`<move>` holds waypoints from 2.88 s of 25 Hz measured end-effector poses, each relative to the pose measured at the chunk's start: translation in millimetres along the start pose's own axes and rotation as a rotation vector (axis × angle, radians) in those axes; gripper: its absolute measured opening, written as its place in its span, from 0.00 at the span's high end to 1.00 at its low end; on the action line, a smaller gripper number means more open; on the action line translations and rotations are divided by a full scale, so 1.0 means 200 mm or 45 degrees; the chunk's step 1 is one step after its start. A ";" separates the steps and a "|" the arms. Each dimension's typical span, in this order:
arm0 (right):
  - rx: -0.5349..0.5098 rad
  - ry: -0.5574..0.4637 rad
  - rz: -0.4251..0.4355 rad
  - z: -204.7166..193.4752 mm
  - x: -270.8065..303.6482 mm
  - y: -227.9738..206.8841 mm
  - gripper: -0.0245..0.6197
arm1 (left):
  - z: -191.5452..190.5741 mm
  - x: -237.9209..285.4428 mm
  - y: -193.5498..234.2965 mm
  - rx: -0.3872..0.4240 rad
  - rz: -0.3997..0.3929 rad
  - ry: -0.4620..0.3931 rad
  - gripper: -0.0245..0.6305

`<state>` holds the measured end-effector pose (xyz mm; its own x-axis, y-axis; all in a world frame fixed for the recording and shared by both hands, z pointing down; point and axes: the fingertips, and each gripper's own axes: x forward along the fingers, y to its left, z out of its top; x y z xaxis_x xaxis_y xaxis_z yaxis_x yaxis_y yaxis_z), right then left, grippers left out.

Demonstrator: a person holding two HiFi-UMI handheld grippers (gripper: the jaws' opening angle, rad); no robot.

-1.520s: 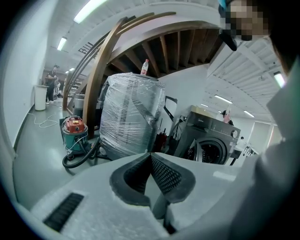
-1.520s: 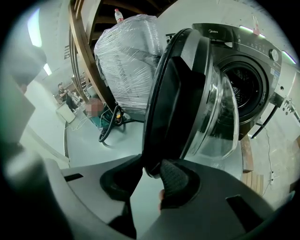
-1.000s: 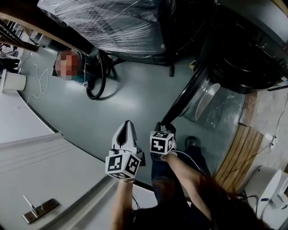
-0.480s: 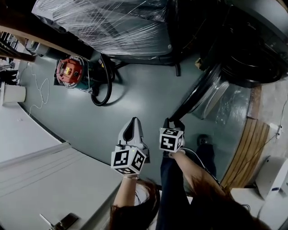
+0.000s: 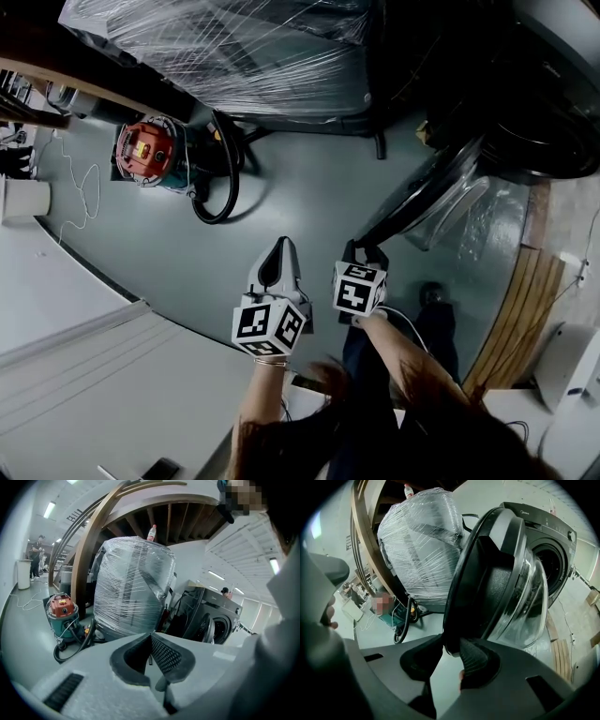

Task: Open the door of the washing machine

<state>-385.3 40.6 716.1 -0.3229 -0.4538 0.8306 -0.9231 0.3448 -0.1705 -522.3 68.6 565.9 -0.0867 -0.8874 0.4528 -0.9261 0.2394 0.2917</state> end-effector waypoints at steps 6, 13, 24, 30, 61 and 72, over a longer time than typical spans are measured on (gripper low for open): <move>0.043 -0.007 -0.018 0.09 0.08 0.09 0.80 | 0.04 0.06 0.10 -0.013 0.003 0.000 0.94; 0.081 -0.015 -0.031 0.18 0.16 0.18 0.80 | 0.08 0.11 0.19 -0.022 0.004 0.001 0.94; 0.098 -0.059 -0.068 0.33 0.28 0.28 0.80 | 0.10 0.14 0.31 -0.044 0.019 0.014 0.94; 0.112 -0.064 -0.077 0.40 0.32 0.32 0.80 | 0.11 0.15 0.37 -0.056 0.027 0.023 0.94; -0.109 -0.166 -0.079 0.72 0.50 0.49 0.83 | 0.10 0.15 0.50 -0.067 0.051 0.040 0.94; -0.164 -0.213 -0.084 0.75 0.46 0.47 0.86 | 0.10 0.15 0.47 -0.065 0.030 0.038 0.94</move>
<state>-532.8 -92.0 697.0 -0.3029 -0.6049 0.7365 -0.9124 0.4073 -0.0408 -620.4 55.7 590.2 -0.0969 -0.8694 0.4845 -0.9040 0.2806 0.3226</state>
